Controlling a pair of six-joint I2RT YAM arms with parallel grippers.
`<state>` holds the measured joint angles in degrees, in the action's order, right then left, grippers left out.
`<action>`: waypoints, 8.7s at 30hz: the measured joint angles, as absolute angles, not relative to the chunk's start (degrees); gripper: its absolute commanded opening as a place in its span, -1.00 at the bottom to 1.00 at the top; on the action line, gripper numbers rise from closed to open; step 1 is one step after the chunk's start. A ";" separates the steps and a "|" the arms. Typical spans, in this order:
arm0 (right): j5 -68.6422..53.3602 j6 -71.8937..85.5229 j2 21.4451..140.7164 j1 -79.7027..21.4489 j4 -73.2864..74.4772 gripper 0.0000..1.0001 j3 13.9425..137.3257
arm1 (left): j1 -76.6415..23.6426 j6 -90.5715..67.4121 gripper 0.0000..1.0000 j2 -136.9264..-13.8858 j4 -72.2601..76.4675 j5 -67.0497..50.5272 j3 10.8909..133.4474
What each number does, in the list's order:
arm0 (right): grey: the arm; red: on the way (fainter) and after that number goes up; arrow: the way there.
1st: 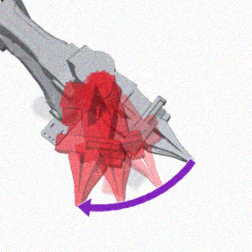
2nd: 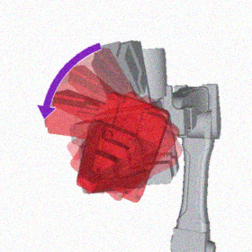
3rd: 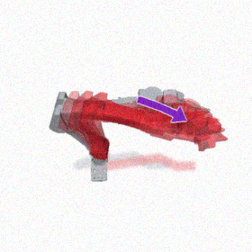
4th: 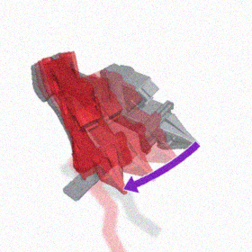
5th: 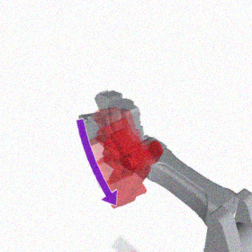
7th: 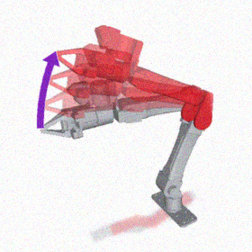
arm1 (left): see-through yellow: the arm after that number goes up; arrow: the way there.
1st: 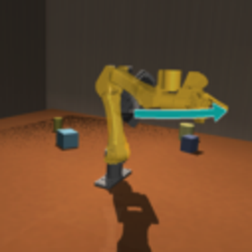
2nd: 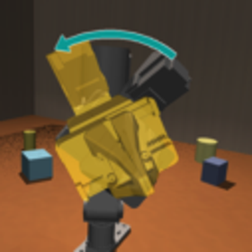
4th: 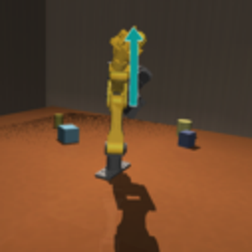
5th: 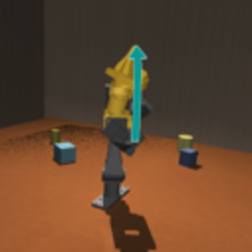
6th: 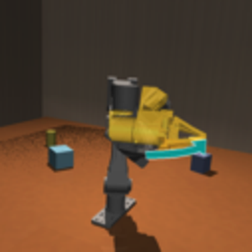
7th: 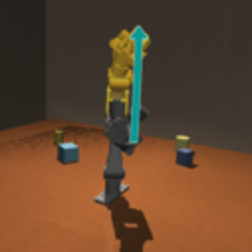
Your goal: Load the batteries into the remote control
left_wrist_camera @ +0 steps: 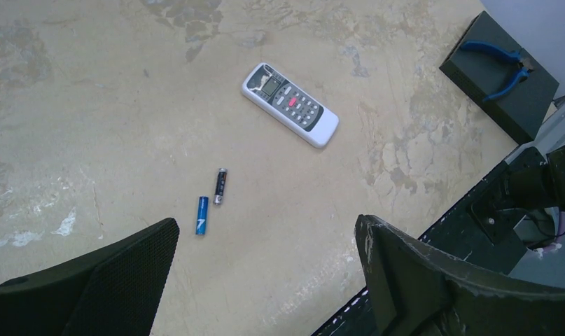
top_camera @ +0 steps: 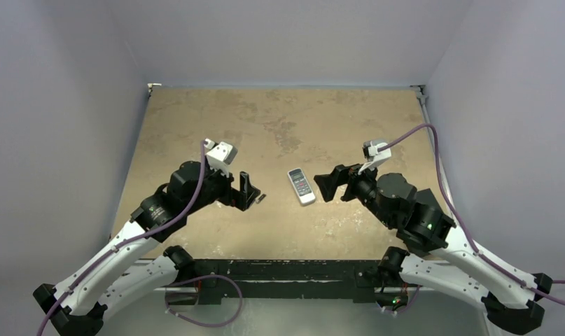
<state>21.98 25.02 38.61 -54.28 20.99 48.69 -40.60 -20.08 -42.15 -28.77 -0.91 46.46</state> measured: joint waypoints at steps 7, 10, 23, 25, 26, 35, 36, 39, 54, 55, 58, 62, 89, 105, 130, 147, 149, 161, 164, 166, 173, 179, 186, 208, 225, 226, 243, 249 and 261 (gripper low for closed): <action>25.85 25.76 40.95 -54.30 23.70 0.98 49.58 | -40.60 -19.94 0.97 -42.33 -28.77 -1.10 46.04; 25.98 25.71 41.21 -54.30 24.32 0.98 49.58 | -40.60 -19.94 0.97 -42.33 -28.77 -1.28 46.02; 25.30 23.86 44.36 -54.30 26.98 0.98 51.18 | -40.60 -19.94 0.98 -40.75 -28.77 -1.28 45.98; 25.34 23.44 46.24 -54.30 27.62 0.98 52.07 | -40.60 -19.94 0.98 -40.12 -28.73 -1.26 45.84; 25.34 23.29 46.96 -54.30 27.86 0.98 52.31 | -40.60 -19.97 0.98 -39.90 -28.77 -1.26 45.80; 25.15 23.03 58.15 -54.30 30.09 0.98 53.47 | -40.60 -19.97 0.98 -38.83 -28.75 -0.84 45.52; 24.91 23.05 59.20 -54.30 30.15 0.98 53.47 | -40.60 -19.97 0.98 -38.81 -28.80 -0.82 45.47; 24.38 23.33 62.72 -54.30 30.52 0.98 53.47 | -40.60 -19.97 0.98 -38.65 -28.77 -0.82 45.41; 22.46 24.38 77.67 -53.98 28.38 0.98 55.99 | -40.60 -19.97 0.98 -38.17 -28.77 -0.64 45.41; 22.41 24.38 78.74 -53.82 28.10 0.98 56.38 | -40.60 -19.94 0.98 -38.06 -28.77 -0.64 45.41; 21.71 24.36 81.84 -52.95 27.05 0.97 57.28 | -40.60 -19.94 0.98 -37.63 -28.77 -0.64 45.39; 20.53 24.18 85.49 -51.81 25.67 0.97 58.11 | -40.60 -19.94 0.98 -37.34 -28.77 -0.64 45.39; 15.42 22.87 96.55 -46.00 19.42 0.79 58.78 | -40.60 -19.94 0.98 -37.34 -28.77 -0.67 45.34; 15.44 22.52 98.15 -46.00 17.56 0.43 56.38 | -40.60 -19.97 0.98 -38.17 -28.77 -0.67 45.19; 10.15 20.27 82.41 -45.95 18.68 -0.73 48.80 | -40.60 -20.47 0.98 -41.71 -28.73 -0.64 45.17; 5.37 19.14 68.03 -55.77 20.10 -0.74 45.74 | -39.24 -30.20 0.91 -47.70 -29.21 -3.77 45.17; 5.48 19.25 66.92 -57.47 20.03 -0.73 45.74 | -36.88 -31.16 0.86 -48.56 -28.99 -6.98 45.10; 11.14 17.45 64.36 -69.93 19.81 -0.73 45.89 | -24.47 -37.74 0.72 -49.25 -23.59 -32.91 39.57; 13.23 16.10 64.38 -73.12 20.01 -0.71 46.39 | -24.38 -39.68 0.68 -48.01 -22.57 -37.67 37.71; 14.52 15.27 64.42 -74.83 20.16 -0.70 47.07 | -24.38 -40.58 0.66 -47.09 -22.11 -40.29 36.67; 18.02 12.34 64.45 -79.11 20.12 -0.66 48.51 | -24.38 -42.87 0.45 -44.42 -20.99 -46.26 32.88; 21.47 10.15 64.58 -82.52 20.12 -0.67 48.53 | -24.38 -45.93 0.32 -44.38 -18.46 -50.09 29.39; 23.59 8.78 66.02 -84.77 19.70 -0.69 48.64 | -24.38 -48.03 0.04 -44.40 -15.73 -52.47 29.12; 26.09 8.45 68.58 -86.65 21.43 0.20 51.27 | -24.27 -50.59 -1.00 -43.53 -10.81 -55.40 25.63; 30.24 10.39 62.76 -89.03 26.61 0.98 55.05 | -24.27 -59.79 -1.00 -40.07 -7.94 -51.13 24.08; 30.92 10.28 62.70 -89.78 26.74 0.98 55.37 | -24.25 -60.71 -1.00 -39.90 -7.75 -50.72 23.88; 56.75 5.15 74.56 -104.71 31.70 0.95 61.45 | -23.20 -74.00 -1.00 -37.43 -6.46 -48.42 22.70; 64.03 4.82 79.18 -105.45 34.50 0.93 62.78 | -23.14 -75.53 -1.00 -36.69 -6.90 -48.40 22.90; 72.44 5.58 88.16 -105.49 39.55 0.84 66.00 | -22.98 -76.36 -1.00 -35.46 -8.01 -48.84 24.27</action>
<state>72.44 5.58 88.16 -105.49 39.55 66.00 -22.98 -76.36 -35.46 -8.01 -48.84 24.27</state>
